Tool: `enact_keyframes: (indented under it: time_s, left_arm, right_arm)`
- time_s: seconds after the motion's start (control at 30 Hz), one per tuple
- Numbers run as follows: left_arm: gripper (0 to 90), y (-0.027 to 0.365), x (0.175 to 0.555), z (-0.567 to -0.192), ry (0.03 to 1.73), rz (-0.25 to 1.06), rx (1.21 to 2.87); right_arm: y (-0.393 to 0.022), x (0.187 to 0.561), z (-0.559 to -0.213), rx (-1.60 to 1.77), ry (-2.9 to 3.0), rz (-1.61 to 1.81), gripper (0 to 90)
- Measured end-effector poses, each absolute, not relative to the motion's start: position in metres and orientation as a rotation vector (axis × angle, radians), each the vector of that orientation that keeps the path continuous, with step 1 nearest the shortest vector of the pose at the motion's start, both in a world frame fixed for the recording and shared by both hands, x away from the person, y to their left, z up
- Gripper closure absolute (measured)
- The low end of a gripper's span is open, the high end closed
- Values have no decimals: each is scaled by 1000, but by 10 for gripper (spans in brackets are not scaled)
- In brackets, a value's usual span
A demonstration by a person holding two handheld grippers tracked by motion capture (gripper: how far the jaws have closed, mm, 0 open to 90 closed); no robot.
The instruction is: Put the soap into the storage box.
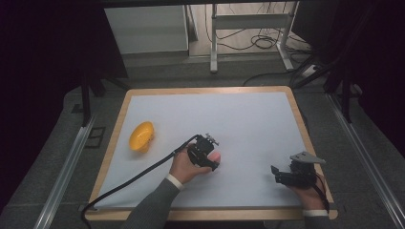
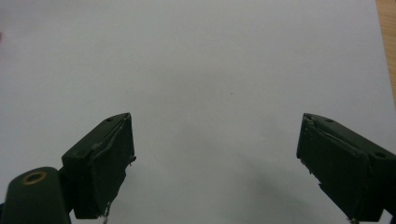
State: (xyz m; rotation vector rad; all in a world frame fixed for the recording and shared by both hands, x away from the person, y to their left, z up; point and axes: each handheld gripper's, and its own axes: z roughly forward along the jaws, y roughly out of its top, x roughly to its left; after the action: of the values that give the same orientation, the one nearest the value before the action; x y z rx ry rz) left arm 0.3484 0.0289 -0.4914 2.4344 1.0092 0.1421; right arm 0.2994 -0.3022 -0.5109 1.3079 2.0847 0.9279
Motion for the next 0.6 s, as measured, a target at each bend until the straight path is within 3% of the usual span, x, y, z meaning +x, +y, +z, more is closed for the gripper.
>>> enact_keyframes:
  time_s: [0.2, 0.6]
  left_arm:
    - [565, 25, 348, -498, 1021, 130, 2434]
    - [599, 27, 347, -495, 1017, 146, 2412]
  right_arm:
    - [-303, 299, -511, 1311, 2078, 925, 110]
    - [-304, 298, -509, 1313, 2066, 926, 111]
